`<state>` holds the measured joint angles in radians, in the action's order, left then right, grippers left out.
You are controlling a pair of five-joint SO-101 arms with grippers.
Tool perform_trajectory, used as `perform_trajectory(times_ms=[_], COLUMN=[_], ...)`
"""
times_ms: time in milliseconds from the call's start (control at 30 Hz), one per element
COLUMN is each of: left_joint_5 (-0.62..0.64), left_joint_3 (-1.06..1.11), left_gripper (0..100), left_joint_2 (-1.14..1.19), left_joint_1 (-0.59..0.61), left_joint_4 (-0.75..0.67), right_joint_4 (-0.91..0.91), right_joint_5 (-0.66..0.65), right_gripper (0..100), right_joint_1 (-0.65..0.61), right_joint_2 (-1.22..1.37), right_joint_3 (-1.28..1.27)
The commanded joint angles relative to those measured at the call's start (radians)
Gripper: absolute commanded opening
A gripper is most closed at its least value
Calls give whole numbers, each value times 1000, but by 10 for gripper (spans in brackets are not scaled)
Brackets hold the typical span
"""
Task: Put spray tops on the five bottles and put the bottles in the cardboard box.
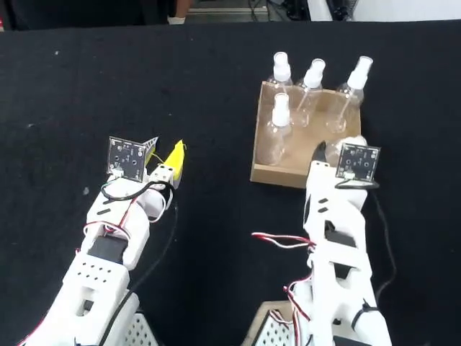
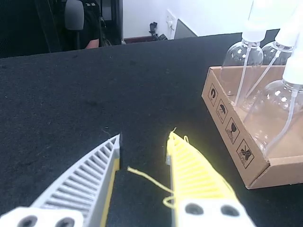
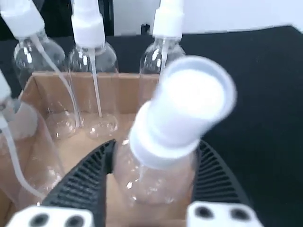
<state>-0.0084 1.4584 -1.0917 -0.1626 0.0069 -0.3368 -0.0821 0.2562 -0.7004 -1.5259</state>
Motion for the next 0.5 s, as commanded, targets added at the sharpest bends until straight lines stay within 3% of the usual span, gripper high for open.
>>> perform_trajectory(times_ms=[0,467], left_joint_5=[0,0], left_joint_3=[-16,-16], left_gripper=[157,156], left_joint_2=[-14,-15], left_joint_1=[-2,-2], left_joint_4=[-21,-20], right_joint_4=[-29,-21], right_joint_5=[-8,-9], right_gripper=[93,89], right_joint_1=[-6,-9], right_joint_2=[-36,-35], right_joint_3=[67,125])
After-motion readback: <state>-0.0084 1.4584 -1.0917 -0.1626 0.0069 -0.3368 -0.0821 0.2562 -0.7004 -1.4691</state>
